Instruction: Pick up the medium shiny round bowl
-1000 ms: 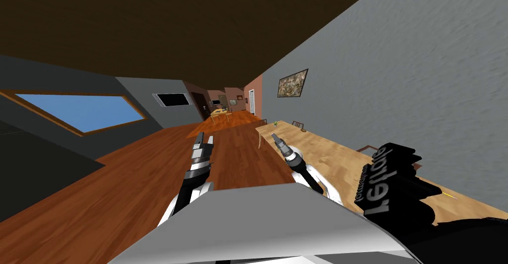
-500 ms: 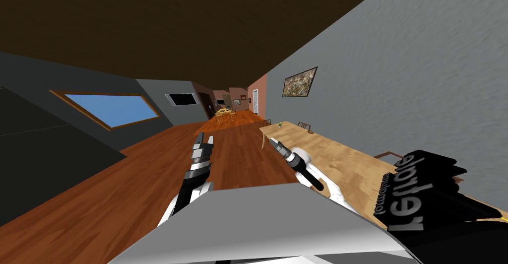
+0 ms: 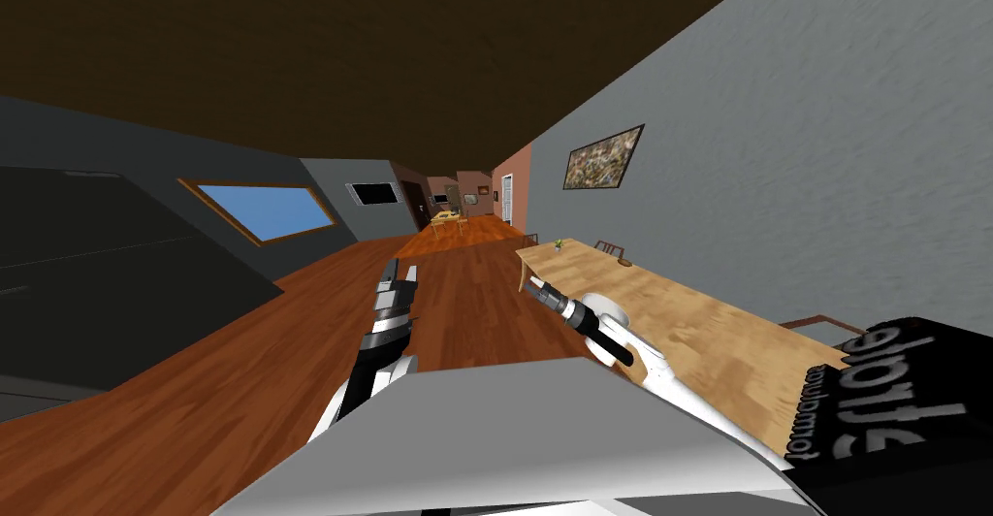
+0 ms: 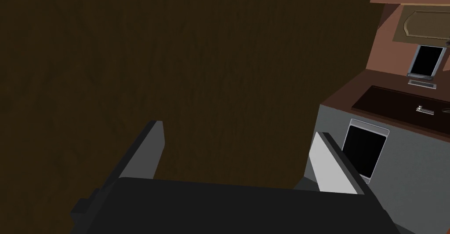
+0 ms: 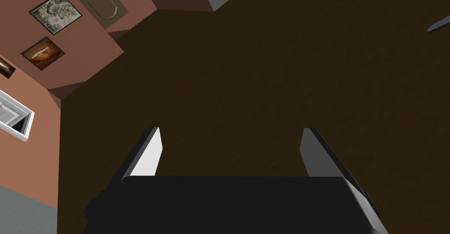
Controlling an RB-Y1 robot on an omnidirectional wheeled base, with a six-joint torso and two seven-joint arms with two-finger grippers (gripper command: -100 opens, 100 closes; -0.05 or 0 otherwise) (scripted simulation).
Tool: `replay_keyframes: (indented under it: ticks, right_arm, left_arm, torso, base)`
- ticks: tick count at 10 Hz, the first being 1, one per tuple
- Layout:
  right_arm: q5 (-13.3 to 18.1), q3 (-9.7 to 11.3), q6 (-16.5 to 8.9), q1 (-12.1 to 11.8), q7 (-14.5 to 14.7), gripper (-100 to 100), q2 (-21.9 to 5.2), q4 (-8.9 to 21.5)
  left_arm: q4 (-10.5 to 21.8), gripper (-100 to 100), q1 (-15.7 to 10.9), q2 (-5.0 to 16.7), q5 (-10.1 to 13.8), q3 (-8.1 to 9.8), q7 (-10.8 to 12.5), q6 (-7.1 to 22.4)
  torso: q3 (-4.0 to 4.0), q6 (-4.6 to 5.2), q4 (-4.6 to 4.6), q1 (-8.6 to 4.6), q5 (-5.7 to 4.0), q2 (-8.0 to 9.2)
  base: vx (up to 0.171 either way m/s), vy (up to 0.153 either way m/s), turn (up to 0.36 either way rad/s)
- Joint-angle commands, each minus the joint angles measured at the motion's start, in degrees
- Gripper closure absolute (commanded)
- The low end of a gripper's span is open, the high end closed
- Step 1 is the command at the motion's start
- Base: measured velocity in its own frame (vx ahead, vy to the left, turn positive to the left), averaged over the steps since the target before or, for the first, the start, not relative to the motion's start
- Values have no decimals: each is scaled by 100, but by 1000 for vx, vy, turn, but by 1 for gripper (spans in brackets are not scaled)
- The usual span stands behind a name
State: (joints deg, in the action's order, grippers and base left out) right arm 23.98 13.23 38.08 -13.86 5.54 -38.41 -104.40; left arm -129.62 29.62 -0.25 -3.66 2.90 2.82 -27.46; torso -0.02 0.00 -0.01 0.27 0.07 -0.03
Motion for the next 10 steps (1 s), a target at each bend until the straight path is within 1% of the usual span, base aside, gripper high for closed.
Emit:
replay_keyframes:
  ticks: [1,2,3,4,5,6,7,8,9,10]
  right_arm:
    - [84,42,20,28,75,-100,-202,252]
    - [250,137,34,124,189,-100,-407,406]
    - [250,137,34,124,189,-100,-496,571]
    - [413,232,48,213,300,-100,-711,712]
    - [413,232,48,213,300,-100,-784,894]
    - [571,326,61,293,407,-100,-993,1125]
    - [571,326,61,293,407,-100,-1064,1217]
    - [723,420,74,365,510,-100,-1276,1456]
    - [723,420,74,365,510,-100,-1335,1541]
    - [870,513,86,428,609,-100,-1520,1863]
  left_arm:
    - [0,0,0,0,0,0,0,0]
    - [0,0,1,0,0,1,0,0]
    - [0,0,0,0,0,0,0,0]
    - [0,0,1,0,0,1,0,0]
    - [0,0,0,0,0,0,0,0]
    - [0,0,1,0,0,1,0,0]
    - [0,0,0,0,0,0,0,0]
    - [0,0,1,0,0,1,0,0]
    - [0,0,0,0,0,0,0,0]
    - [0,0,1,0,0,1,0,0]
  torso:
    - [0,0,0,0,0,0]
    - [1,4,0,-5,-1,3]
    - [0,2,0,-4,-1,0]
    - [1,4,0,-7,-1,3]
    - [2,2,1,-6,-1,4]
    - [4,5,1,-9,-1,7]
    - [4,2,1,-4,-1,7]
    - [4,5,2,-7,-1,7]
    - [3,2,1,-9,-1,4]
    - [2,6,1,-13,-3,5]
  base:
    - [15,59,80]
    - [25,69,131]
    - [18,55,76]
    - [10,62,150]
    - [10,53,79]
    - [9,69,154]
    - [9,56,72]
    - [17,52,134]
    - [19,42,72]
    - [27,54,119]
